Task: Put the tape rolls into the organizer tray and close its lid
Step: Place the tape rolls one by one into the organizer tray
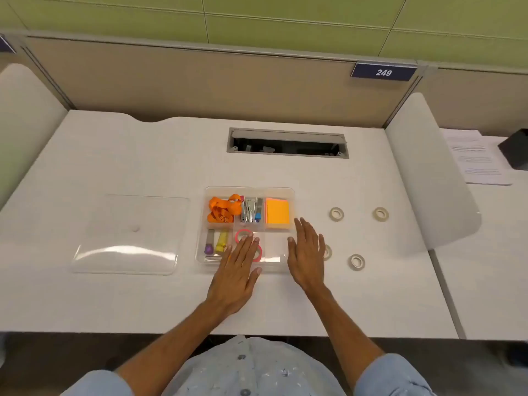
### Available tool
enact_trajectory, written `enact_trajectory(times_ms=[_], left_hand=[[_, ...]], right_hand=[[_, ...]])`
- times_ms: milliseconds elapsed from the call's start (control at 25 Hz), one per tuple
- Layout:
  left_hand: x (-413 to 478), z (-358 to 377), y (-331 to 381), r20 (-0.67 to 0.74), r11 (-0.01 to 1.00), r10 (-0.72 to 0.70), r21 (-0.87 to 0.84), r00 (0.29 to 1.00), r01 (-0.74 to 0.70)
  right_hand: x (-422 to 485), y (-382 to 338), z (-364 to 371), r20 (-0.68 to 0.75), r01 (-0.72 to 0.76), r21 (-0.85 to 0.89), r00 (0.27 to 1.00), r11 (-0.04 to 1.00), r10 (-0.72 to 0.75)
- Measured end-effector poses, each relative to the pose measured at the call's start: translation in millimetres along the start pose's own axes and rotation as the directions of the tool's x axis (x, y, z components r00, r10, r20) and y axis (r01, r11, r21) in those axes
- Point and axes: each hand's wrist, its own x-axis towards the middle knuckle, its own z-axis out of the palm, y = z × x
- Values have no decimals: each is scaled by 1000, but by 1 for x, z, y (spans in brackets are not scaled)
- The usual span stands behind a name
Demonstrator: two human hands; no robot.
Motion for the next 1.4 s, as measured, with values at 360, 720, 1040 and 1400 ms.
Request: enact_trajectory(times_ms=[360,720,1040,1400], left_hand=[[-19,14,-5,88,985,-26,171,996,11],[-20,15,-3,110,986,-61,162,992,42],[-20,15,-5,132,987,-66,155,989,46],[-18,16,-8,140,986,-68,161,988,45]], right_hand=[[-21,59,-13,-3,-292,-49,956,955,292],[-18,61,-12,4,-334,-116,942,935,337],[-9,47,-16,-98,-331,118,934,936,342],[-2,22,-8,186,155,-42,972,987,-144]])
